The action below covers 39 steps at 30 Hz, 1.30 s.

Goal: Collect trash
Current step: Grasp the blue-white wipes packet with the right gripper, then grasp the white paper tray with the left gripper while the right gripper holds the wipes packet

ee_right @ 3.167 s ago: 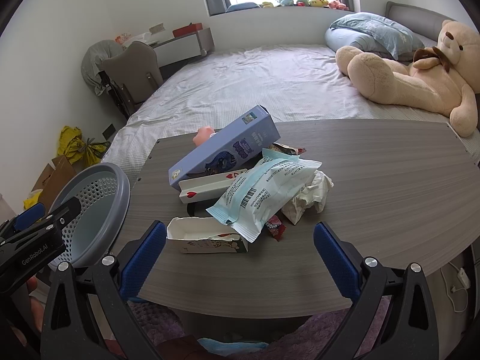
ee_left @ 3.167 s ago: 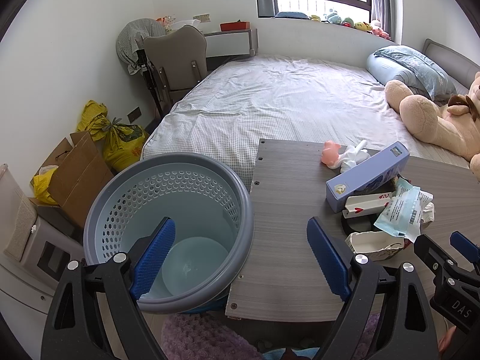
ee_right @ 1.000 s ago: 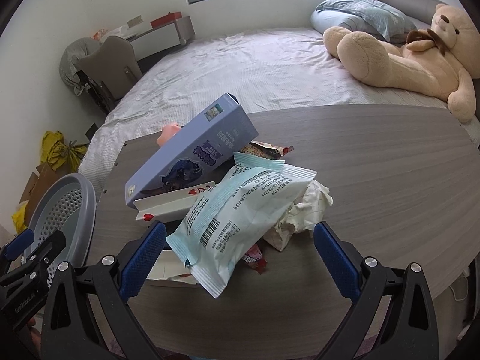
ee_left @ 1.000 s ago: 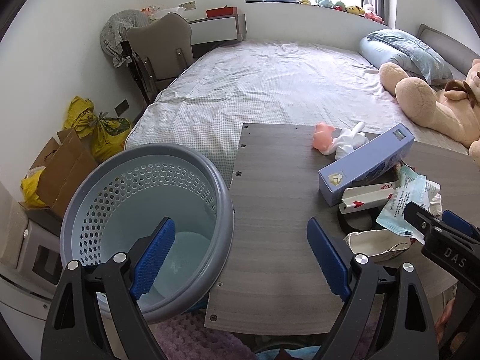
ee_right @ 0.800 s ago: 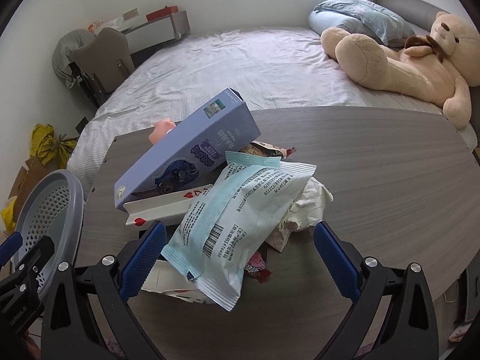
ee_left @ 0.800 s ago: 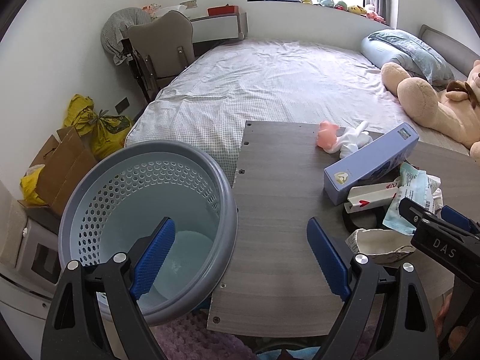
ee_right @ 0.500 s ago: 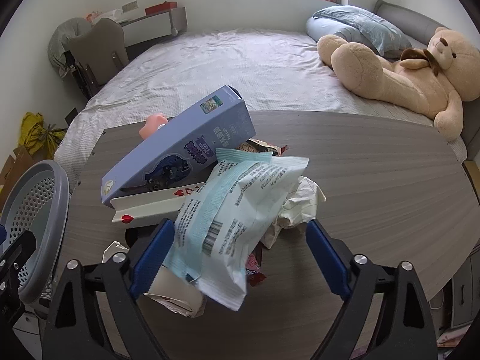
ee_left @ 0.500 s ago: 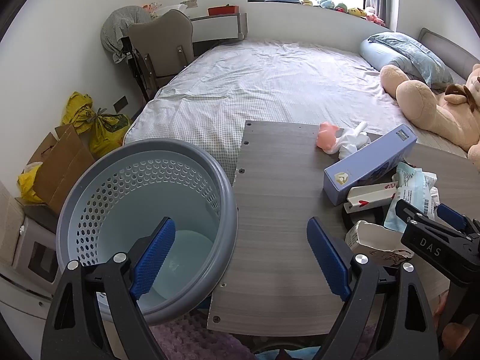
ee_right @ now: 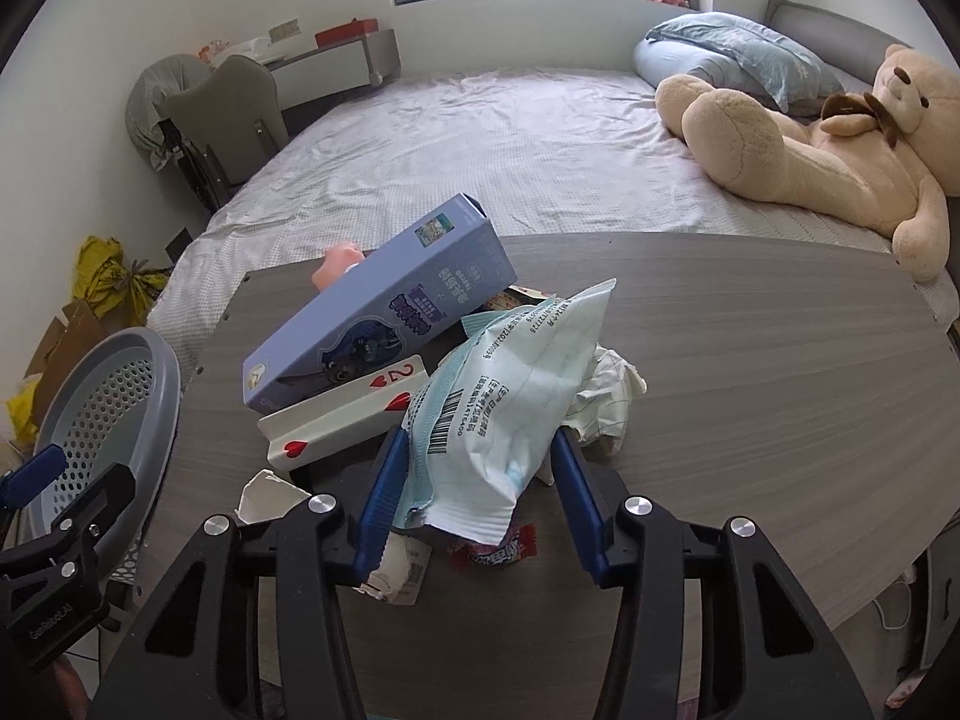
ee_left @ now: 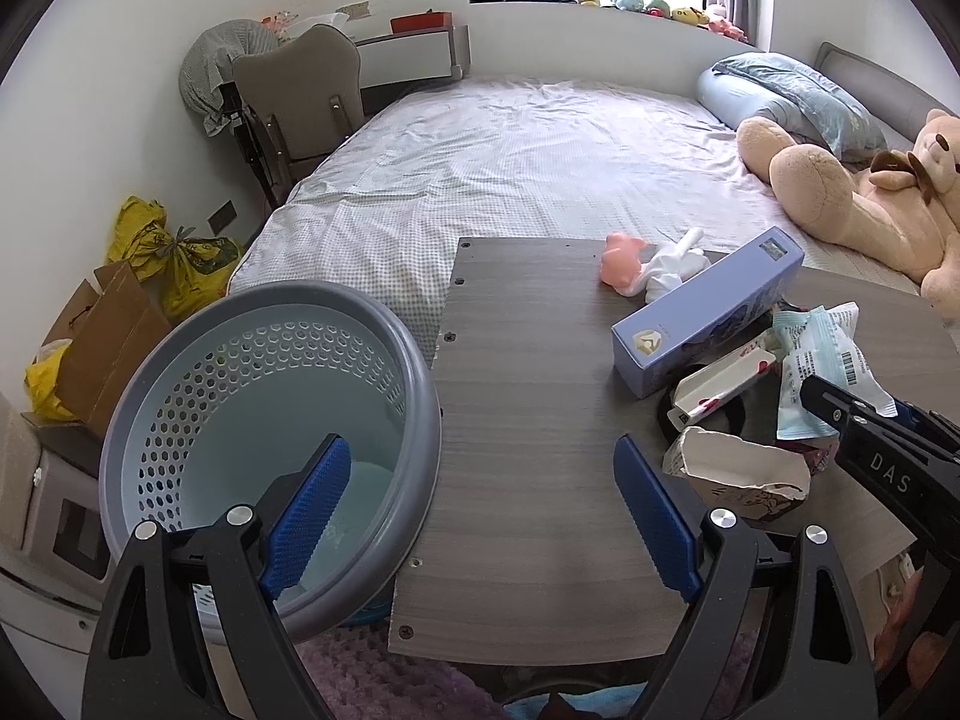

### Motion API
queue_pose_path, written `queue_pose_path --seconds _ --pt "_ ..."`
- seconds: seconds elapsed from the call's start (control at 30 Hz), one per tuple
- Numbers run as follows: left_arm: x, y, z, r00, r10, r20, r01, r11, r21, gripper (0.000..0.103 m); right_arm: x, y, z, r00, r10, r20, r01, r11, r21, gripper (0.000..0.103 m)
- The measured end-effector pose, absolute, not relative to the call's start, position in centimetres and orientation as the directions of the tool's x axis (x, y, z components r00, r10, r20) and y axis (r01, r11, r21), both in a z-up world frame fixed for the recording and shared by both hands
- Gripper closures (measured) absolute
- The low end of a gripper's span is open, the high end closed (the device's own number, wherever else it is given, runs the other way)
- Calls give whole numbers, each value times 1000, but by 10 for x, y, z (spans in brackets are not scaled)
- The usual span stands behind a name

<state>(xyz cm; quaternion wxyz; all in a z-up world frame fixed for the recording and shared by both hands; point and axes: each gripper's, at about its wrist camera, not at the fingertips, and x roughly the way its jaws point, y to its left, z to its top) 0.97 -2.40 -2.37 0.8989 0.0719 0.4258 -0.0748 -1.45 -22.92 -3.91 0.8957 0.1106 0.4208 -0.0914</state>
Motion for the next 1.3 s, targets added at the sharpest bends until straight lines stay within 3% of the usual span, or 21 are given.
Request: queue_pose_path --seconds 0.87,1.3 --pt "-22 -99 -44 488 -282 -826 446 894 -41 18 -78 -288 -14 729 -51 -682 292 925 242 56" --pt "-11 -128 -70 415 -301 -859 509 859 -56 18 -98 -312 -15 760 -54 -648 320 898 301 56"
